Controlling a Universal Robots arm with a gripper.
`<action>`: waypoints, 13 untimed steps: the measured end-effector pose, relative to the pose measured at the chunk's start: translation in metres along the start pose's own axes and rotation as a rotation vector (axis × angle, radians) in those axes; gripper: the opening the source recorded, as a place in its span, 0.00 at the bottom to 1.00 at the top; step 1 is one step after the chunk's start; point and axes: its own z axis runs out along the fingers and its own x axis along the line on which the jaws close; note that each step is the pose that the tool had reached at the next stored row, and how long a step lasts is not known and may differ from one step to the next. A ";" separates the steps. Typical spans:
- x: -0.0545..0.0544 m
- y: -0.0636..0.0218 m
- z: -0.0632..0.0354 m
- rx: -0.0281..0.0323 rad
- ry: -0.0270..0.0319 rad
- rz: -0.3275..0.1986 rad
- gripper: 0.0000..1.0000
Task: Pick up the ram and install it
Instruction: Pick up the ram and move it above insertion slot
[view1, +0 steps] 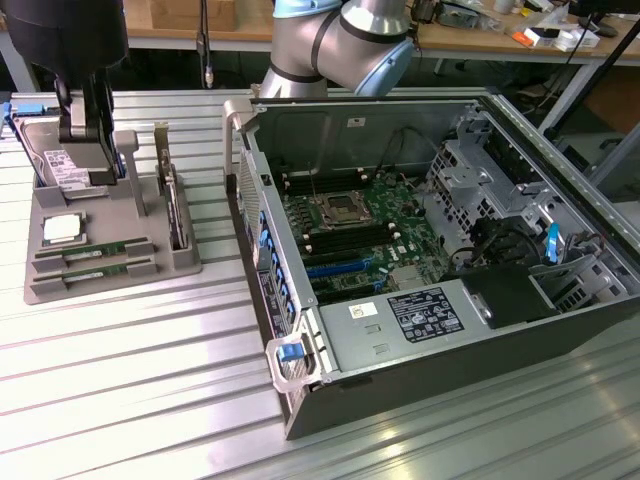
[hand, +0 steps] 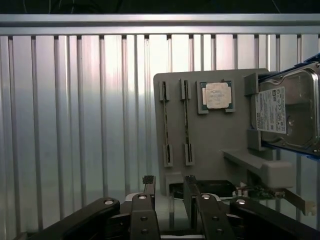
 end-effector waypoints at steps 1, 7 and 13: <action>0.000 0.0000 0.0010 0.0000 -0.0003 0.000 0.36; 0.000 -0.0003 0.0071 0.0000 -0.0006 0.000 0.36; 0.000 -0.0005 0.0119 0.0000 -0.0006 0.000 0.36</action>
